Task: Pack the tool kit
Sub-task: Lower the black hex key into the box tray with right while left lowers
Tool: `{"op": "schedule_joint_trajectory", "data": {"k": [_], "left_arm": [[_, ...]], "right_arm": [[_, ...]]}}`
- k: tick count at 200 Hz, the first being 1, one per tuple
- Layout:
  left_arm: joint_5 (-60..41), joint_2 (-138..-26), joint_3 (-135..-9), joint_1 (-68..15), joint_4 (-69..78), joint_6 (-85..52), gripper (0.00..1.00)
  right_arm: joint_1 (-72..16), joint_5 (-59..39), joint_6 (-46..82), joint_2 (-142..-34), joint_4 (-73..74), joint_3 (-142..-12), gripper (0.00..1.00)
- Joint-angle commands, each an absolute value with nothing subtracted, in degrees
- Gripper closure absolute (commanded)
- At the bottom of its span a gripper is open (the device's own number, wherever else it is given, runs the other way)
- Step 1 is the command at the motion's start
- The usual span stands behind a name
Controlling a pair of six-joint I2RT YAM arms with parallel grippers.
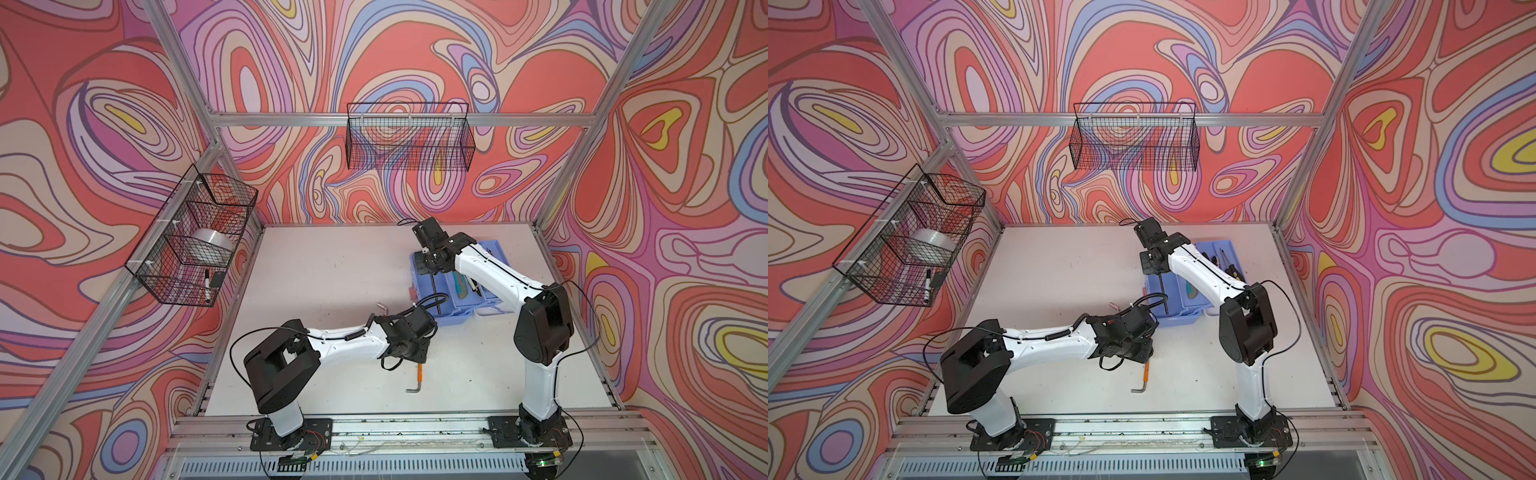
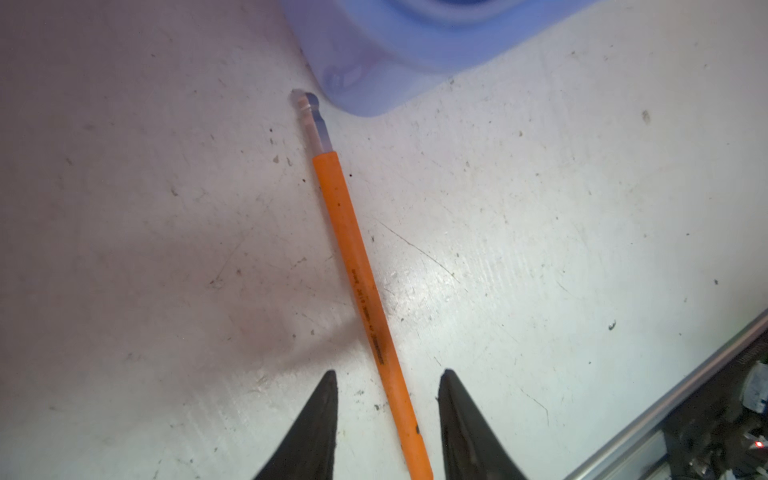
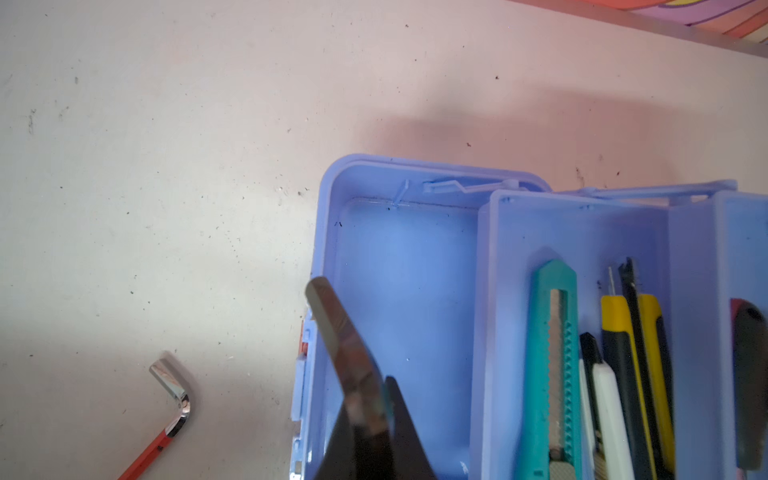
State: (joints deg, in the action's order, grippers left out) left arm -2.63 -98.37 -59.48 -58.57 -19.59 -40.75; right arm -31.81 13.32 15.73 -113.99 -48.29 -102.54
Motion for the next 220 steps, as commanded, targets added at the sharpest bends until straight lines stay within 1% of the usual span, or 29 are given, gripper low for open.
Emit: {"op": "schedule_joint_trajectory", "data": {"k": [1, 72, 127, 160, 181, 220], "left_arm": [[-3.24, -99.83, -60.93, -58.80, -21.32, -41.92, 0.61], [-2.99, -101.84, -61.51, -59.40, -21.62, -42.95, 0.62], [-2.40, -103.52, -62.36, -59.59, -22.73, -44.30, 0.69], [-2.21, -103.81, -62.64, -59.59, -22.89, -44.39, 0.70], [-2.19, -104.48, -63.09, -59.59, -23.63, -44.64, 0.72], [-2.29, -105.53, -63.85, -59.59, -24.34, -44.87, 0.79]], "right_arm": [[-31.38, 14.12, 14.85, -117.51, -48.72, -103.54, 1.00], [-30.03, 15.75, 15.43, -121.20, -47.67, -102.75, 1.00], [-29.38, 14.77, 16.65, -122.81, -46.86, -101.00, 1.00], [-29.22, 13.73, 17.65, -124.23, -46.38, -100.98, 1.00], [-29.02, 13.74, 17.84, -125.05, -46.50, -101.26, 0.98], [-28.69, 13.72, 18.39, -125.49, -46.28, -101.00, 0.92]]}}
